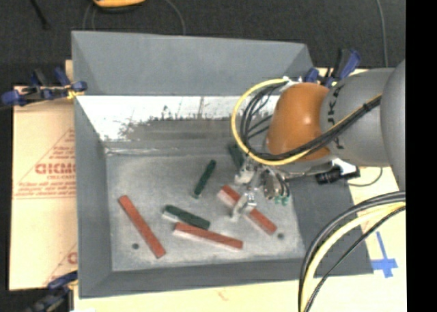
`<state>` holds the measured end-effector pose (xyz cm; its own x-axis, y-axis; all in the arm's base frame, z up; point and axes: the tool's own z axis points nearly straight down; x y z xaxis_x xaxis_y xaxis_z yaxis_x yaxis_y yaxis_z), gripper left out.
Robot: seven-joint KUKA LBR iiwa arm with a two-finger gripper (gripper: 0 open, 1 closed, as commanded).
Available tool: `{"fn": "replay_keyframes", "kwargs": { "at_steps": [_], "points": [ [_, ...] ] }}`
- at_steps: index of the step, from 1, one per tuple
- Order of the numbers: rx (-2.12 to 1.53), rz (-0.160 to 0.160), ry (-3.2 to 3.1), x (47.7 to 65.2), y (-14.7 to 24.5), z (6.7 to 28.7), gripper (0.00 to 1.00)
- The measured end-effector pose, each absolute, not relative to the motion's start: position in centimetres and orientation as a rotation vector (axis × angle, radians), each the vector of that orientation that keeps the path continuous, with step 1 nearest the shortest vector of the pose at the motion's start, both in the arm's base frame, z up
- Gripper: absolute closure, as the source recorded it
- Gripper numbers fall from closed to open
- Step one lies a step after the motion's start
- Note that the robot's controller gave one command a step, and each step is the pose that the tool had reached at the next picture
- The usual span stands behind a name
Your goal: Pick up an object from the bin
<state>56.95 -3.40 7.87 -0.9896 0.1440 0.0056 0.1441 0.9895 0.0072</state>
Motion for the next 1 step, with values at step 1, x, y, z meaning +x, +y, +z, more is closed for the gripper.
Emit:
{"fn": "replay_keyframes", "kwargs": {
  "at_steps": [1],
  "points": [
    [-0.175,-0.002,-3.148,58.47,-2.57,26.54,1.0]
  ]
}}
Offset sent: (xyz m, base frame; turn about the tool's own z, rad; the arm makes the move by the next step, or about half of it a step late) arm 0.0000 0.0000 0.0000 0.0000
